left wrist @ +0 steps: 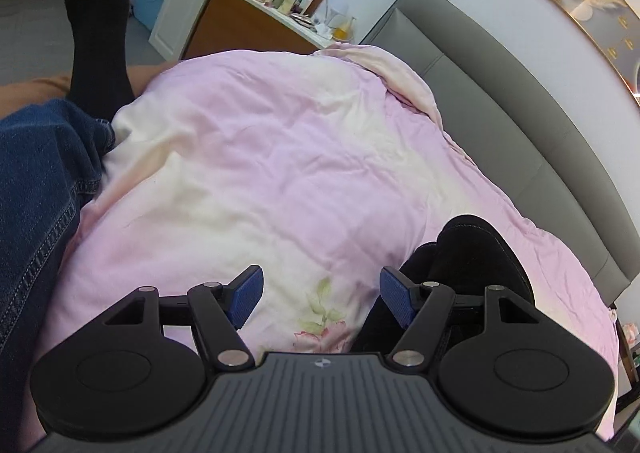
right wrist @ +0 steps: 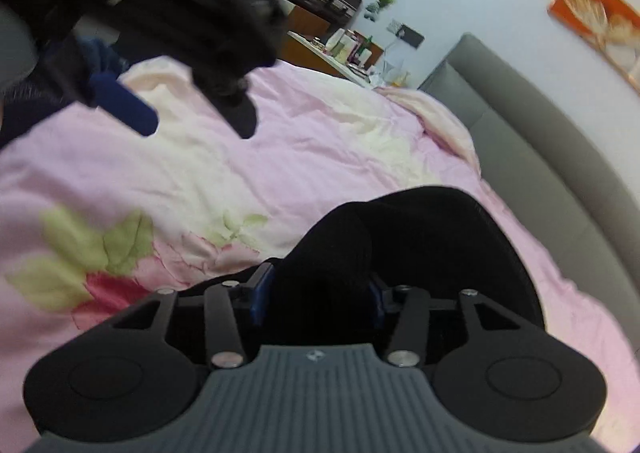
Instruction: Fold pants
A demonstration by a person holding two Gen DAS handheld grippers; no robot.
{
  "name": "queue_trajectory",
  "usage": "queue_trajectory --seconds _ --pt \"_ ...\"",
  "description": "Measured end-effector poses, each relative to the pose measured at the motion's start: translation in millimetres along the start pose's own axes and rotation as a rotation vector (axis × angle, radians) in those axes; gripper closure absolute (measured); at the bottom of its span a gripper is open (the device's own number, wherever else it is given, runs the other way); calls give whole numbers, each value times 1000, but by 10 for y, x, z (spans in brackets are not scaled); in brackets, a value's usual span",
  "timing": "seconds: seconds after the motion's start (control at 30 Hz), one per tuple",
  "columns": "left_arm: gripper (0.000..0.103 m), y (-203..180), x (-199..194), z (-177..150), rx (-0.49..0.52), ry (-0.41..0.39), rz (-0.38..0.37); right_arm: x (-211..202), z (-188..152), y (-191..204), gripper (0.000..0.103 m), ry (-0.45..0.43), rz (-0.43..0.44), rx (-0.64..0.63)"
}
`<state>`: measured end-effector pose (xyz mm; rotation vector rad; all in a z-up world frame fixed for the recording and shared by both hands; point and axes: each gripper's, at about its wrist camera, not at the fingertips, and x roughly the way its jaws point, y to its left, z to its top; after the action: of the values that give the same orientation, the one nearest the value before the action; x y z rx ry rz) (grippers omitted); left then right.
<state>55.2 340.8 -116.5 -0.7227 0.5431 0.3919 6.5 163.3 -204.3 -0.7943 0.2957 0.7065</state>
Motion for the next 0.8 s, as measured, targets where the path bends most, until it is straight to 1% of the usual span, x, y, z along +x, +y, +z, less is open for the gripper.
queue_trajectory --seconds 0.03,0.07,0.1,0.13,0.23,0.3,0.37,0.43,0.47,0.5,0.57,0.6,0.63,0.7,0.8 --pt "25 -3 -5 -7 3 2 -10 -41 19 26 54 0 -17 -14" --pt "25 -6 -3 -14 3 4 -22 -93 34 2 52 -3 -9 6" --pt "25 -1 -6 -29 2 8 -35 -171 33 -57 45 -10 22 45" --pt "25 -5 -6 -38 3 12 -48 -243 32 -118 44 -22 47 78" --pt "25 -70 -14 -43 32 22 -96 -540 -63 -273 44 -70 71 133" --pt "22 -174 -28 -71 88 29 -114 -723 -168 -378 44 -94 101 171" --pt "20 -259 -26 -106 124 50 -152 -923 -322 -546 44 -101 120 239" --pt "20 -315 -15 -150 134 83 -214 -1112 -481 -733 47 -101 109 321" --pt "18 -335 -4 -172 133 97 -240 -1164 -550 -847 49 -96 98 366" --pt "17 -353 13 -199 132 113 -263 -1213 -632 -957 53 -91 86 412" --pt "15 -384 60 -249 129 152 -293 -1215 -772 -1144 54 -66 86 485" --pt "15 -394 89 -273 123 174 -303 -1175 -838 -1215 58 -44 97 512" --pt "15 -393 118 -295 113 196 -316 -1141 -893 -1257 62 -27 107 530" --pt "16 -378 182 -334 81 241 -349 -1080 -972 -1289 64 -13 124 551" --pt "15 -362 283 -345 29 283 -403 -991 -1026 -1230 64 2 126 527"
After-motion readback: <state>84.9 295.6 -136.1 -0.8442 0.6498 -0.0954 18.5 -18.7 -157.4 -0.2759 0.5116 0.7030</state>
